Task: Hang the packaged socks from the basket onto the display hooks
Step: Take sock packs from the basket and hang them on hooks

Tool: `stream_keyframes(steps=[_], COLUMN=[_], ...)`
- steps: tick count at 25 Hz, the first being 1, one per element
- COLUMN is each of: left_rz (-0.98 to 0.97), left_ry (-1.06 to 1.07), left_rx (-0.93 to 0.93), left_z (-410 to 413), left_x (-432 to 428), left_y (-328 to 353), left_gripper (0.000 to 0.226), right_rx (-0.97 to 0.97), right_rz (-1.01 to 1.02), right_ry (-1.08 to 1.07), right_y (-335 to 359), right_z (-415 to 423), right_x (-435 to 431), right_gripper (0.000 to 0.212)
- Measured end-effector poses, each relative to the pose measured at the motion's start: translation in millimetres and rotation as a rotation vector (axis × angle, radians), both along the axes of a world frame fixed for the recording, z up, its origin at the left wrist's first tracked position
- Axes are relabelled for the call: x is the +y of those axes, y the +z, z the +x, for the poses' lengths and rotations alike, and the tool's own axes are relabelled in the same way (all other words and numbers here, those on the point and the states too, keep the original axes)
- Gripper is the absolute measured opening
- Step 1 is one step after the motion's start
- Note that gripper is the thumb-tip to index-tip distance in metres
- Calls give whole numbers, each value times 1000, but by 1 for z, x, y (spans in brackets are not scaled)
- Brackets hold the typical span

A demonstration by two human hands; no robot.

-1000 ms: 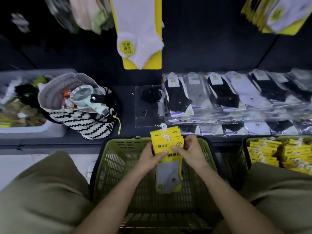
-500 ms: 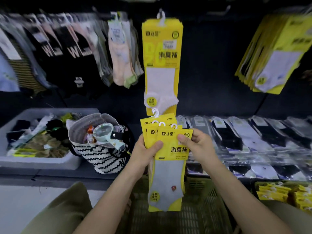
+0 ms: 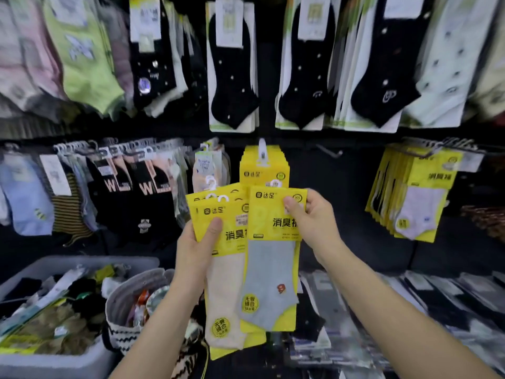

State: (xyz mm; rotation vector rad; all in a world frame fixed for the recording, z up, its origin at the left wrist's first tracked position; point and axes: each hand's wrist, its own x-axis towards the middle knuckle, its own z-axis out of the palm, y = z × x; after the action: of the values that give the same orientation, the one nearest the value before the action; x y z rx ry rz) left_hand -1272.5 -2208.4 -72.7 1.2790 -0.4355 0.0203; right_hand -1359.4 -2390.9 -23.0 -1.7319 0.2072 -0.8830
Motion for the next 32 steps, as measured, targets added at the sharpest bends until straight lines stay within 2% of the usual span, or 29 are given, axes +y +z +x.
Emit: stream_keyframes(steps=[6,13,22,26,28,32], left_rz=[17,54,82,68,62,39], left_ry=[119,121,104,108,94,49], left_rx=[-8,-53,-68,-71,-77,-88], left_z=[21,33,36,33,32,24], left_x=[10,15,14,19,20,16], left_y=[12,16,20,24,26,32], left_gripper=[8,17,13,26,23,16], right_rx=[-9,32,143,174,233,283], right_rz=[-3,-116,-210,-220,-272,-285], right_ry=[-121,-149,-209,-205,-214,-273], right_y=[39,41,47,40,36,40], right_z=[35,50,62,61,61,53], right_x=[-9,-5,-8,-7,-6,-8], right_gripper=[12,11,13,24,34,39])
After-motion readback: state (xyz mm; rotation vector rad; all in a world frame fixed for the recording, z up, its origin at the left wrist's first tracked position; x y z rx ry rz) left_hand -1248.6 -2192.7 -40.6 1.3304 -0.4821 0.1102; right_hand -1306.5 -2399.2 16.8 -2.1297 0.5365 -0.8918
